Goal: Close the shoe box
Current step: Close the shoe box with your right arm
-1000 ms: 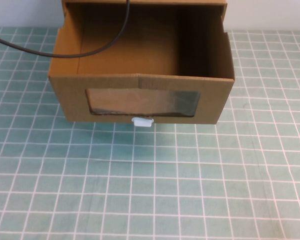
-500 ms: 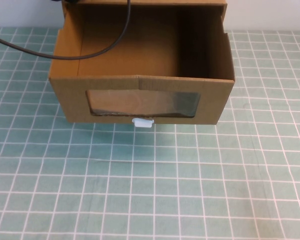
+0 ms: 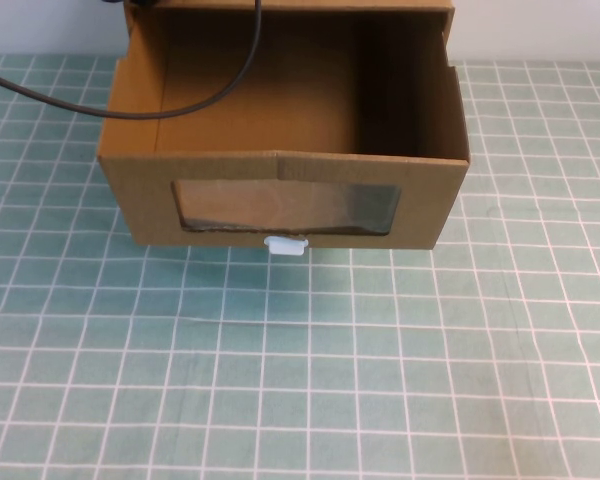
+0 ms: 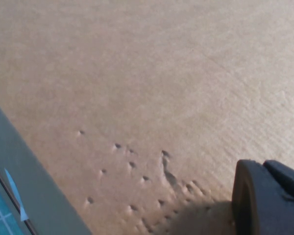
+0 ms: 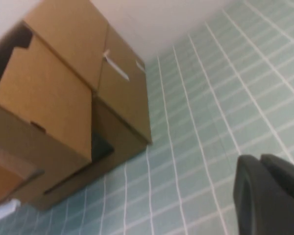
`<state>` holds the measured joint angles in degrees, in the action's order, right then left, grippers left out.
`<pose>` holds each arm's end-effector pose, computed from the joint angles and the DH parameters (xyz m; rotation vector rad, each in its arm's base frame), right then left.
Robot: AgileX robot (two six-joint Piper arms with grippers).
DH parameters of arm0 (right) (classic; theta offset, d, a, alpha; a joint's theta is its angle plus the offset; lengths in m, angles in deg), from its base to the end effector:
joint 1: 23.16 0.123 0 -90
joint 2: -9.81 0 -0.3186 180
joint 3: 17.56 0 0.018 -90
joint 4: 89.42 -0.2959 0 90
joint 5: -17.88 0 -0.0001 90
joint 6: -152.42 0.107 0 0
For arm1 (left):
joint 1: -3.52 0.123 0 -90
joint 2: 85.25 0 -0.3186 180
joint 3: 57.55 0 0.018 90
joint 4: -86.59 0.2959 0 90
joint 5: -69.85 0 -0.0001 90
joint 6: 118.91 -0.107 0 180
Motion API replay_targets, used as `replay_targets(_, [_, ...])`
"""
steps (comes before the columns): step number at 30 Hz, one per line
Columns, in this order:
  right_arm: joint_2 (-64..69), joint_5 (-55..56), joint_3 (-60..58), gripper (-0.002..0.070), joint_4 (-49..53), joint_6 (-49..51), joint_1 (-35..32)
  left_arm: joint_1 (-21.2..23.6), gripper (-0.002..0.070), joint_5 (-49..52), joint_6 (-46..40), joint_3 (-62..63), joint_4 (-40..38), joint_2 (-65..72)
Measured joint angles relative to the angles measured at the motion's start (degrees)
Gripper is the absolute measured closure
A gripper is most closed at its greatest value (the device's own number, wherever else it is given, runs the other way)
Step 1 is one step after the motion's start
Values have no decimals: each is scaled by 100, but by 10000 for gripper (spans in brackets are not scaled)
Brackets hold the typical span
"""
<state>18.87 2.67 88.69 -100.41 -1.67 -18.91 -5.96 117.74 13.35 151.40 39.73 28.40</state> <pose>0.0819 0.0115 0.2135 0.4468 1.6809 0.5696 0.4808 -0.1391 0.4126 0.7151 1.9528 -0.5767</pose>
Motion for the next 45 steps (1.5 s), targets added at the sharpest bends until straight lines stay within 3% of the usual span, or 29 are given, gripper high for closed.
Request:
replay_targets(8, [2290, -2809, 2351, 688, -708, -1625, 0, 0, 680, 0, 0, 0, 9, 0])
replay_targets(16, [4676, -3732, 4122, 687, -1744, -3665, 33, 0, 680, 0, 0, 0, 9, 0])
replay_targets(19, [5395, -3691, 4596, 687, -1996, -3926, 416, 0, 680, -11, 0, 0, 9, 0])
replay_targets(23, [6009, -3290, 5096, 687, -1974, -3872, 1630, 0, 680, -11, 0, 0, 9, 0])
replay_targets(26, [6372, -2815, 5431, 687, -1613, -3516, 2565, 0, 680, -11, 0, 0, 9, 0])
replay_targets(30, [6879, -2248, 5869, 687, -1124, -3105, 3322, 0, 680, -11, 0, 0, 9, 0])
replay_targets(45, [7938, -497, 6419, 687, -1019, -3120, 3465, 0, 680, -11, 9, 0, 9, 0])
